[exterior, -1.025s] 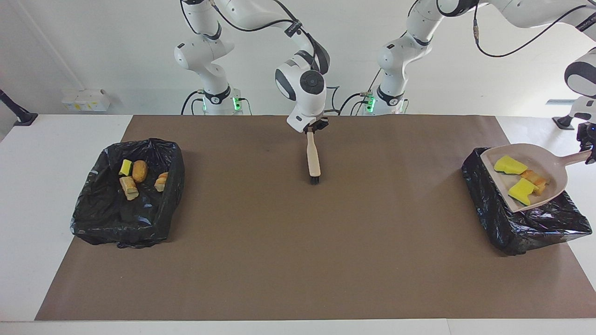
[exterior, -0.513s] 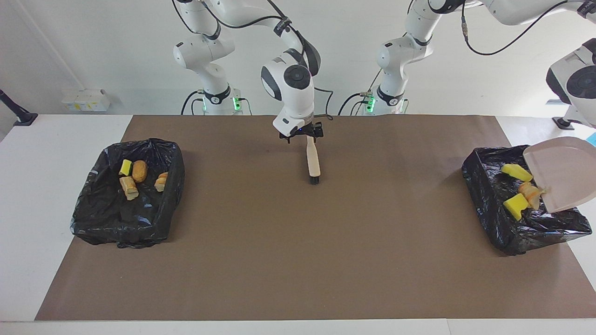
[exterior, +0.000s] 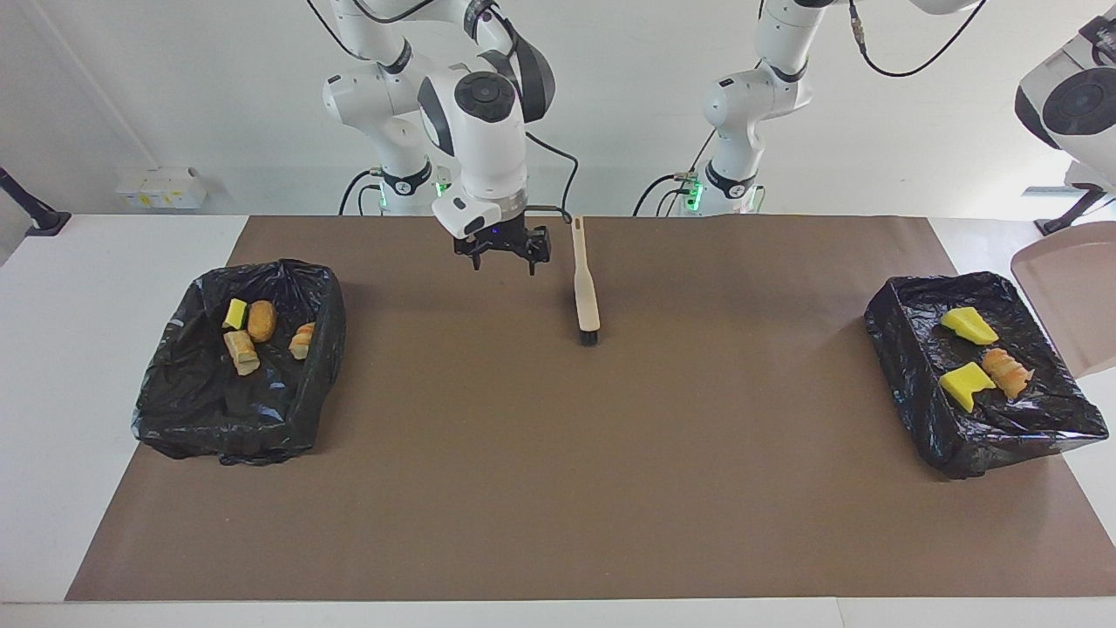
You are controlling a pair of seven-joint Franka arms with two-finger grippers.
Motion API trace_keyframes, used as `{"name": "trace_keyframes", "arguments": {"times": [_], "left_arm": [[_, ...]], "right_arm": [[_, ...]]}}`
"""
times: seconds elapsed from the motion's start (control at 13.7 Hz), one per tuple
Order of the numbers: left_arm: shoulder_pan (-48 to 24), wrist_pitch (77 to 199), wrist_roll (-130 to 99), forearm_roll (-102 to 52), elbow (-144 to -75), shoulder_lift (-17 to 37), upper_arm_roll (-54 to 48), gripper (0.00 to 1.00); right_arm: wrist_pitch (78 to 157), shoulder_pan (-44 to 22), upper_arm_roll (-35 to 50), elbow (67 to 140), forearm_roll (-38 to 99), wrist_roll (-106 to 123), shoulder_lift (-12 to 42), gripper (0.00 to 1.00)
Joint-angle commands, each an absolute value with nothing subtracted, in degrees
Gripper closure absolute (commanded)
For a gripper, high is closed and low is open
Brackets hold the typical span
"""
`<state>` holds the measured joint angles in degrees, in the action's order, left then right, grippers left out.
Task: Sweep and dump trash in bin
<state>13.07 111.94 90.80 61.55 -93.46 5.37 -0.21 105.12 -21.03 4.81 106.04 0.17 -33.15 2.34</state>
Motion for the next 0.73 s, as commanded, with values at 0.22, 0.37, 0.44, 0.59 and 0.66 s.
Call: {"name": "trace_keyframes", "arguments": {"times": [0.22,0.37,0.44,0.59,0.66], "left_arm": [[7.03,105.56,82.04,36.43,-94.92,4.57,0.18,1.0],[6.77,103.64,74.48,25.89,-95.71,4.57,0.18,1.0],[5.55,103.19,68.27,22.97,-96.67,4.74,0.18,1.0],[2.74,104.15,54.83,19.27,-100.09,4.75,0.18,1.0],[1.94,104.85,49.62,16.72,-101.15,4.75,0.09,1.0]], "right_arm": [[97.23,-7.67,5.36,103.11,-0.97,-12.08,-3.33,0.0],[91.96,-3.89,5.19,99.34,-1.05,-8.19,-4.48,0.0],[88.8,-1.87,5.27,96.62,-1.05,-6.69,-4.48,0.0],[88.06,1.13,5.36,95.71,-0.62,-3.27,-4.39,0.0],[88.07,2.97,5.36,95.71,0.17,-3.17,-4.39,0.0]]}}
